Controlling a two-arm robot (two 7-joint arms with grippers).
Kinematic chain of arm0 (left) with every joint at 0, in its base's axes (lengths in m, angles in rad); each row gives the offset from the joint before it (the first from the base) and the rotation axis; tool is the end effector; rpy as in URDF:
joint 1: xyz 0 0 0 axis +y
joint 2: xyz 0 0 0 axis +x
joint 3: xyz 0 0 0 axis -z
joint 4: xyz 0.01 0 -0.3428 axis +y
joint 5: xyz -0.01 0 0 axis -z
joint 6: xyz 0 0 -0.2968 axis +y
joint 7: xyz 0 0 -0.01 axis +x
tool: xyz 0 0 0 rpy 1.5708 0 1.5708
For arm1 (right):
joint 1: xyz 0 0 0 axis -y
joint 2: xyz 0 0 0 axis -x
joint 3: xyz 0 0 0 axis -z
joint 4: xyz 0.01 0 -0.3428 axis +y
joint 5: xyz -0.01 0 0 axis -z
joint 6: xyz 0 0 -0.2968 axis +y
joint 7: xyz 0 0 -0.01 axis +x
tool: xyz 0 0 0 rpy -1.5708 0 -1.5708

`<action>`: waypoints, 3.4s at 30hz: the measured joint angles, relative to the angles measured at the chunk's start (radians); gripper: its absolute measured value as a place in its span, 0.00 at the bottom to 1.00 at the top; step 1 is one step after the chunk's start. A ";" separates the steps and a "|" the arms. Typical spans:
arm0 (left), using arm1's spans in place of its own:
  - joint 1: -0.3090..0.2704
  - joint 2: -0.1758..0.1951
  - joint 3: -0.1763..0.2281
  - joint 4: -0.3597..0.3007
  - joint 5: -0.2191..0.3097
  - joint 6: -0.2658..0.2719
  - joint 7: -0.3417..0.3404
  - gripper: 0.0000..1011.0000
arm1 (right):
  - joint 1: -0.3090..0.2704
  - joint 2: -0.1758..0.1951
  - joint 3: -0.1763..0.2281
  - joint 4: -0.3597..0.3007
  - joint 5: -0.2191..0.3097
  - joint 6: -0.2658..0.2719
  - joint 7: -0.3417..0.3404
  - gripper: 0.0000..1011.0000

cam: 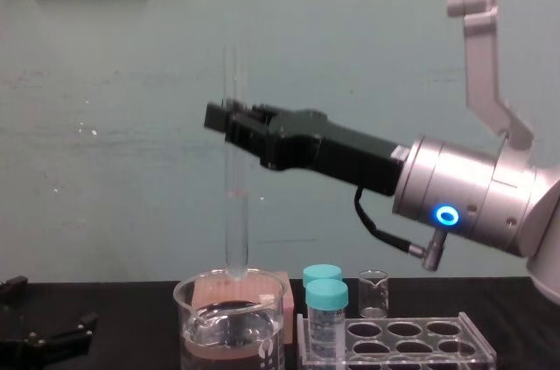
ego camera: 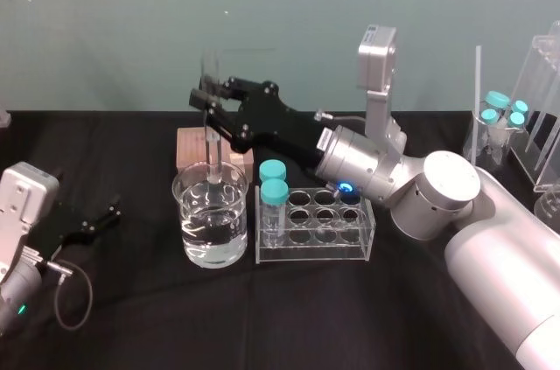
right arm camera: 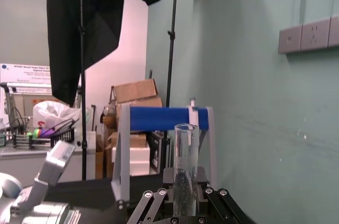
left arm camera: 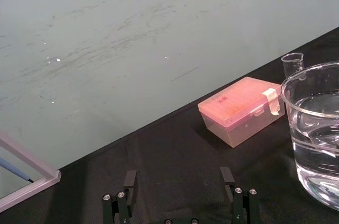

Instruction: Hold the test tube with one hand and immerse one end into the beaker, then return it to the test tube rack.

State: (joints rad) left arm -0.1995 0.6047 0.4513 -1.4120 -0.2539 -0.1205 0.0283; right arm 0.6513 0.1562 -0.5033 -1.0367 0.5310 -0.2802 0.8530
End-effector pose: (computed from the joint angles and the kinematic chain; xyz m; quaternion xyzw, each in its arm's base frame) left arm 0.3554 0.1159 -0.3425 0.1415 -0.1325 0.5800 0.7912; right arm 0.5033 0.0487 -0.2692 0.1224 -0.0934 -0.1948 0.9687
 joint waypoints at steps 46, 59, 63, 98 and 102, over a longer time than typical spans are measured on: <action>0.000 0.000 0.000 0.000 0.000 0.000 0.000 0.99 | 0.050 -0.029 -0.064 0.198 -0.022 0.011 0.012 0.24; 0.000 0.000 0.000 0.000 0.000 0.000 0.000 0.99 | 0.056 -0.031 -0.061 0.212 -0.027 0.008 0.008 0.24; 0.000 0.000 0.000 0.000 0.000 0.000 0.000 0.99 | 0.057 -0.032 -0.060 0.215 -0.028 0.007 0.009 0.24; 0.000 0.000 0.000 0.000 0.000 0.000 0.000 0.99 | 0.054 -0.031 -0.058 0.211 -0.023 0.010 0.022 0.24; 0.000 0.000 0.000 0.000 0.000 0.000 0.000 0.99 | 0.054 -0.029 -0.058 0.210 -0.022 0.010 0.023 0.24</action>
State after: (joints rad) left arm -0.1995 0.6047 0.4514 -1.4120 -0.2539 -0.1205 0.0283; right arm 0.7053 0.1270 -0.5615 -0.8263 0.5091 -0.2701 0.8756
